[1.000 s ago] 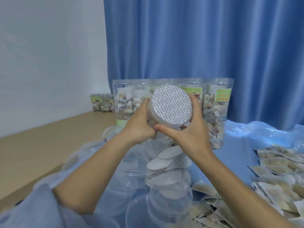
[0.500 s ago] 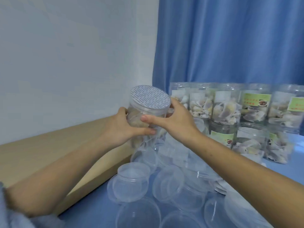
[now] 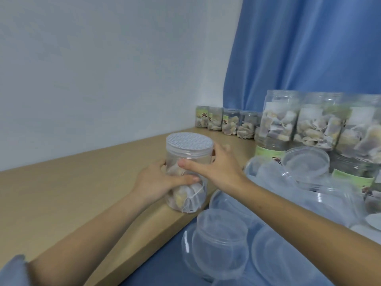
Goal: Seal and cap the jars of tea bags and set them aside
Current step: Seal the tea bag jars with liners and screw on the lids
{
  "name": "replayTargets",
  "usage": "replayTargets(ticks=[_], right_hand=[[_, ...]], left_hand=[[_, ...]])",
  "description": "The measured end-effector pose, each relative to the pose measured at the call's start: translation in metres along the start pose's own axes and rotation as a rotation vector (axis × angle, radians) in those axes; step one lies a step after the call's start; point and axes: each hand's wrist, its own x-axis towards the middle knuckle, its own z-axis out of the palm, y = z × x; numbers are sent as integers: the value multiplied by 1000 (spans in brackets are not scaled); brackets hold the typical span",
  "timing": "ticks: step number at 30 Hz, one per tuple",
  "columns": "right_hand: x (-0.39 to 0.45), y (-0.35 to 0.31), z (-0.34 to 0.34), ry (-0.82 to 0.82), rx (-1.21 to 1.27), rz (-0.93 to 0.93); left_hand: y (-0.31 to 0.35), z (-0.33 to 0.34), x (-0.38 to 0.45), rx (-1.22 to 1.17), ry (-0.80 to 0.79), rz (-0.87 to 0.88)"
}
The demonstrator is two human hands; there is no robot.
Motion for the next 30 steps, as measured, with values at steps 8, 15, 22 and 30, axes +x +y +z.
replayTargets(ticks=[8,15,22,30], right_hand=[[83,21,-7,-161,-76,286],[98,38,-7,-310,-70,345],[54,12,-43,-323,-17,210],[-33,10,-155,-104,5,55]], left_hand=[[-15,38,77,-184,-70,-98],[14,70,101,-154,16,-171],[63,80,50,-195,-33,-56],[164,126,-25,-331,-145,171]])
